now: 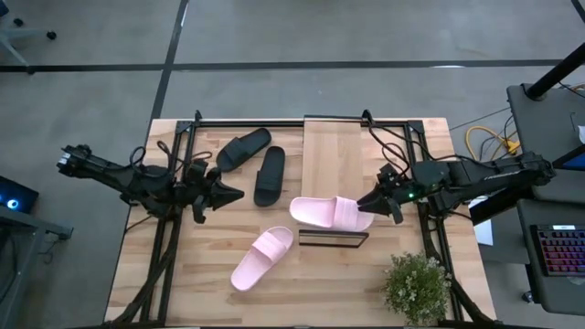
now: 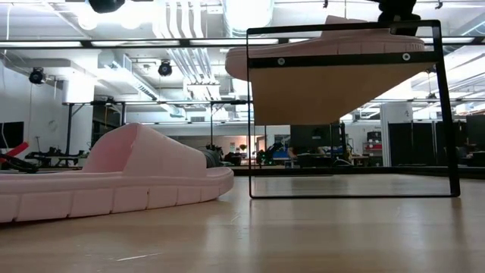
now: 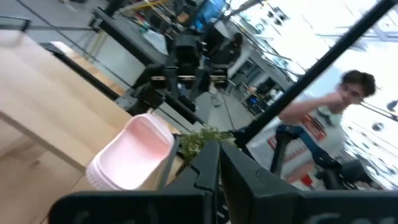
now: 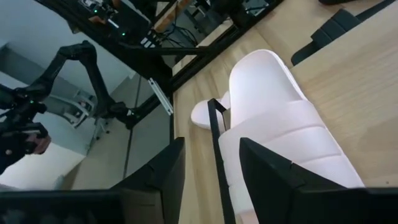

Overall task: Pick and place slides into the shelf
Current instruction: Put the light pink slipper on the shelf

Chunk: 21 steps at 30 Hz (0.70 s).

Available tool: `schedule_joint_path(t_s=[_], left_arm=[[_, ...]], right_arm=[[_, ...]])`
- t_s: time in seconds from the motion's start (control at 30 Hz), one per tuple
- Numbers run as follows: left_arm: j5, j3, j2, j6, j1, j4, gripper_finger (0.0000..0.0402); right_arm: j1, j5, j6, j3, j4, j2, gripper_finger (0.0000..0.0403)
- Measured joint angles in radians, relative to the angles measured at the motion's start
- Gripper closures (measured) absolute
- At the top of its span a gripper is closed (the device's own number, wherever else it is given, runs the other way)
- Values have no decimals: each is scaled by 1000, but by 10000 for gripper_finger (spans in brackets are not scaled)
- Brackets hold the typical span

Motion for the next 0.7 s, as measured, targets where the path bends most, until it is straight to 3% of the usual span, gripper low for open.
schedule_joint_path(t_s=[0.33,0.7], left_arm=[[-304,-5,89,-103,-195,64,402],[-779,-11,221,-150,-433,222,402]], right_arm=[[0,-4,-14,0,-1,-3,259],[0,0,-18,0,-6,-9,262]])
